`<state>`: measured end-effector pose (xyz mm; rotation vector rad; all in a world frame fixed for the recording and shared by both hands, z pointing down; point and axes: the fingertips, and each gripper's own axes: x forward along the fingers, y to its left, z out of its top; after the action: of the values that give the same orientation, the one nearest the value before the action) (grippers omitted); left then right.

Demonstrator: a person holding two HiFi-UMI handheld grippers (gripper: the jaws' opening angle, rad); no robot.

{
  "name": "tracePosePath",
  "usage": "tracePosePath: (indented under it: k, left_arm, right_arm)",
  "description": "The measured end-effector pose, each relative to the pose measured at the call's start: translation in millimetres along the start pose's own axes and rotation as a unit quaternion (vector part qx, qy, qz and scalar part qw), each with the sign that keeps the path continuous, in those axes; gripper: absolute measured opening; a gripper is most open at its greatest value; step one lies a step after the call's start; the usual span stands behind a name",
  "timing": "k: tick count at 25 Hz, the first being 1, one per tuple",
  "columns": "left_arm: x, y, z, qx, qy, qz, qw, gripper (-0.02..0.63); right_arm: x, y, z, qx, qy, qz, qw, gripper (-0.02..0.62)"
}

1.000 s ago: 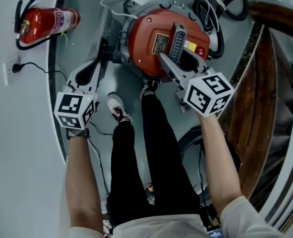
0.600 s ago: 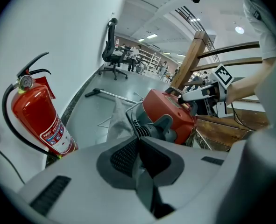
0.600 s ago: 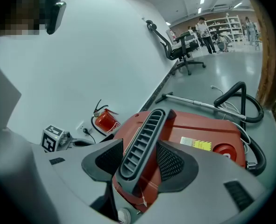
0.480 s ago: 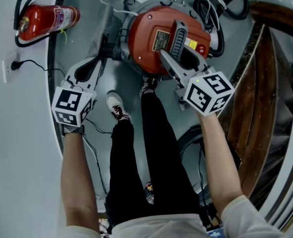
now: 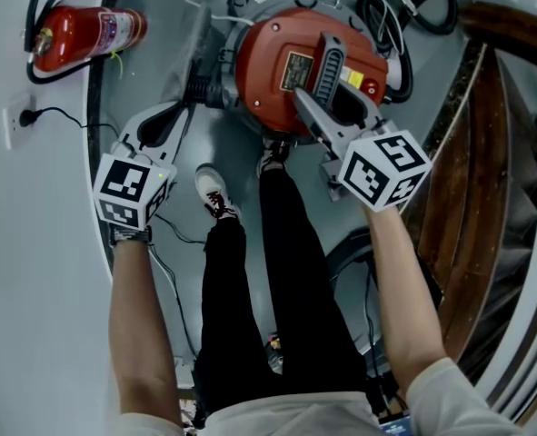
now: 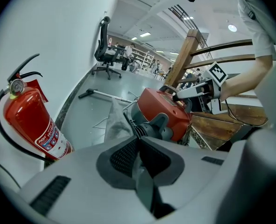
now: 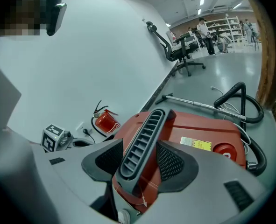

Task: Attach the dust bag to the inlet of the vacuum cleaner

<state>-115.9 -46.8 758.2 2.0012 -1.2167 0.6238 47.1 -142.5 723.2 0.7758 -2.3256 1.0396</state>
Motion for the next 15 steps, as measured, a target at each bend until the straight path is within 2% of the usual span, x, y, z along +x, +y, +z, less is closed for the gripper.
tracePosePath:
  k: [4,9,15]
  left_arm:
    - [5,-11,1,0.006,0.002,-0.018,0.9998,0.023]
    - [8,-16,1,-0.026,-0.014,-0.011,0.9995,0.023]
    - [8,-16,3,-0.018,-0.017,-0.005,0.9997,0.023]
  right_arm:
    - [0,0,0,-0.001,0.001,0.001,1.0,0.218]
    - [1,1,0,-0.002,0.002,0.003,1.0,0.218]
    - [0,0,1,-0.006,-0.001,0.001,1.0,0.218]
